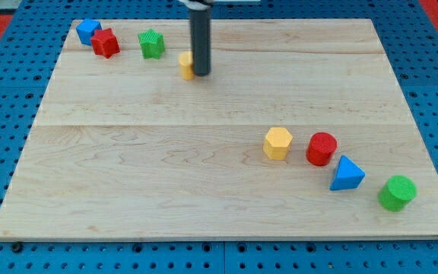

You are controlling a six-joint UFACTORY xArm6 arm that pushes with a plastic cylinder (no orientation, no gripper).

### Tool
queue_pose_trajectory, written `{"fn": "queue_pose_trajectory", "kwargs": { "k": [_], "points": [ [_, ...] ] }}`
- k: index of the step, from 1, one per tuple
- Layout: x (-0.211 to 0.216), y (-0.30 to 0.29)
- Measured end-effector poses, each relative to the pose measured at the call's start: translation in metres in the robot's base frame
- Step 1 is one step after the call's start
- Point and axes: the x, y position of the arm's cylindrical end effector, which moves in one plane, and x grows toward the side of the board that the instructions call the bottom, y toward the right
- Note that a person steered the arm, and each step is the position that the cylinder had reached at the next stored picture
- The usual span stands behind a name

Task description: Slide the green circle to the right of the blue triangle

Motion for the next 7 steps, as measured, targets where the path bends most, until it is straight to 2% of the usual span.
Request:
{"fn": "queue_pose_trajectory", "kwargs": {
  "k": [1, 2, 3, 5, 6, 7],
  "points": [
    [-0.009, -0.024],
    [0.023, 0.037],
    [0.078, 0.093],
    [0.170, 0.090],
    [0.247, 0.084],
    [0.301, 0.187]
  ]
}}
